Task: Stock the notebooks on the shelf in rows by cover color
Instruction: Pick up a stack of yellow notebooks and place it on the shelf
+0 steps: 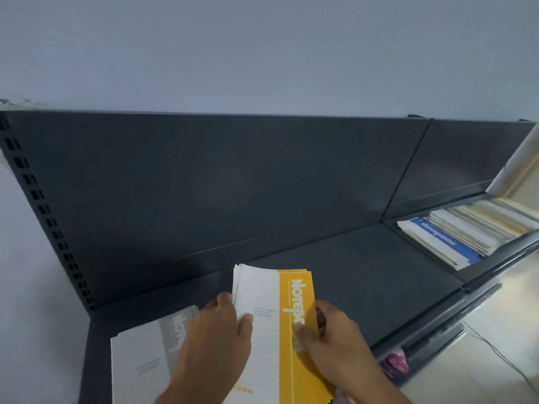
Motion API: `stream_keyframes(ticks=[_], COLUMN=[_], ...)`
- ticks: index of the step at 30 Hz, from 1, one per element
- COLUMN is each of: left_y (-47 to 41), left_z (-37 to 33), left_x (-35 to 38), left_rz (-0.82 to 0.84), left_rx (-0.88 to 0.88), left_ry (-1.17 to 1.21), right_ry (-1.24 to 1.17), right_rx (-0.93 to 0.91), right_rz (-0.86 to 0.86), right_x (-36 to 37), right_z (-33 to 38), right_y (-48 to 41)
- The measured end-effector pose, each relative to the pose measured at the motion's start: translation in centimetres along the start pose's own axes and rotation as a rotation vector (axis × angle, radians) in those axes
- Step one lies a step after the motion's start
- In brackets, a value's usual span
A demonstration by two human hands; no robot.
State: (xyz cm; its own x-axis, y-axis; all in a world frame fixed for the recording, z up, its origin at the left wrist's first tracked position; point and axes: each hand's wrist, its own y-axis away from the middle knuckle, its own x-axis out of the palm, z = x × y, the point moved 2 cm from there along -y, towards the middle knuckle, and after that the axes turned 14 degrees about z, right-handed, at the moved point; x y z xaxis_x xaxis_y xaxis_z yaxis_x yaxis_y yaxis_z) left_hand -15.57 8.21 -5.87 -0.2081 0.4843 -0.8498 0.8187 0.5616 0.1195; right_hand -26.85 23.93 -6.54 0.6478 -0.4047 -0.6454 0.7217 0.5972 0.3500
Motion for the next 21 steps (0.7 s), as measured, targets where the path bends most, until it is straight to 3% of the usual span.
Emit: stream_keyframes(ticks=[21], left_y=[-6.7], left_z=[-27.5], left_x=[13.5], left_rz=[0.145], left_rx=[0.175], left_ry=[-0.062], right_ry=[-0.058], right_rx=[0.053], right_rz=[-0.147], right_x=[-23.5], right_z=[-19.9], right_y=[0.2])
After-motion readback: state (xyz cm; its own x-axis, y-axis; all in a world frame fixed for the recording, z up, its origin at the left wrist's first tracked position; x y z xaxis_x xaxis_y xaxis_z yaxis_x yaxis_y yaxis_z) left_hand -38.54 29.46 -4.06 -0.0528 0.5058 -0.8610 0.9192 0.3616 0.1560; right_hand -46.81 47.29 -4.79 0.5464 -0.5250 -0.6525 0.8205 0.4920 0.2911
